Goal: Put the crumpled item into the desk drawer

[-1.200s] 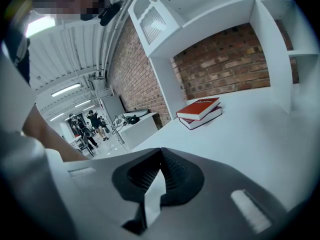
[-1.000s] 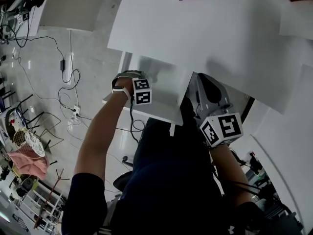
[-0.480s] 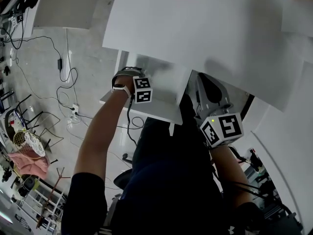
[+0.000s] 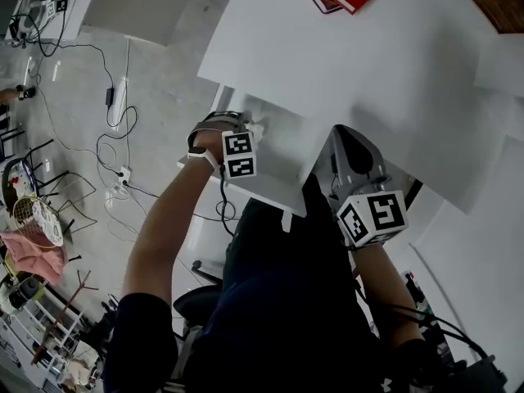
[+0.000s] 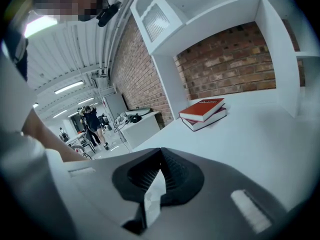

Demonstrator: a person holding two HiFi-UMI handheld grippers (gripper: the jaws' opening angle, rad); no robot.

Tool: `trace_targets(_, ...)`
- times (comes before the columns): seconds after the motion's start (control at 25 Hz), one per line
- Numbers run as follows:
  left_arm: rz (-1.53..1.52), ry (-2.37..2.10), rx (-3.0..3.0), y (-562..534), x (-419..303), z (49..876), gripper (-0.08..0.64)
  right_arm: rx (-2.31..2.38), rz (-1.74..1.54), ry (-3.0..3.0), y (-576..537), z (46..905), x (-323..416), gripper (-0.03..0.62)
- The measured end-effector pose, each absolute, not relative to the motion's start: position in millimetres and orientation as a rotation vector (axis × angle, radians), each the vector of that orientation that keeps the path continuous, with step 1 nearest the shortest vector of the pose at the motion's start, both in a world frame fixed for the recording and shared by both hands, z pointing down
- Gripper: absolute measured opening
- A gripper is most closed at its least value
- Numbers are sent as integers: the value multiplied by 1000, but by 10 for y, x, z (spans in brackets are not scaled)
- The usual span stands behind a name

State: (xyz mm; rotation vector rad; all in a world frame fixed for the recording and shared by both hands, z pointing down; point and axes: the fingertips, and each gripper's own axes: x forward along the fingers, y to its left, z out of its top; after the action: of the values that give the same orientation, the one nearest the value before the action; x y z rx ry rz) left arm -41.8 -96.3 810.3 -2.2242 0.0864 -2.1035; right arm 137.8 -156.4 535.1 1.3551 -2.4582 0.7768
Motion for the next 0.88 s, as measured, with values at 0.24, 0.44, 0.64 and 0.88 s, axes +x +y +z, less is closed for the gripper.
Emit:
trace_targets(0.24, -1956, 344, -2295, -1144, -399, 7555, 103, 1270, 705, -2542, -1632, 5128, 1086, 3)
trace_targets(0.44, -1775, 591, -2383, -1296, -365, 6848, 103, 1197, 635, -2609, -1679, 4842, 859, 3)
trace_targets(0.64, -1582, 864, -2435, -1407, -398, 6173, 103, 1132, 584, -2664, -1649, 4681, 687, 3)
trace_targets(0.88, -1311, 1191, -2490, -1470, -459, 5359, 103, 1080, 526, -2731, -1641, 4483, 502, 3)
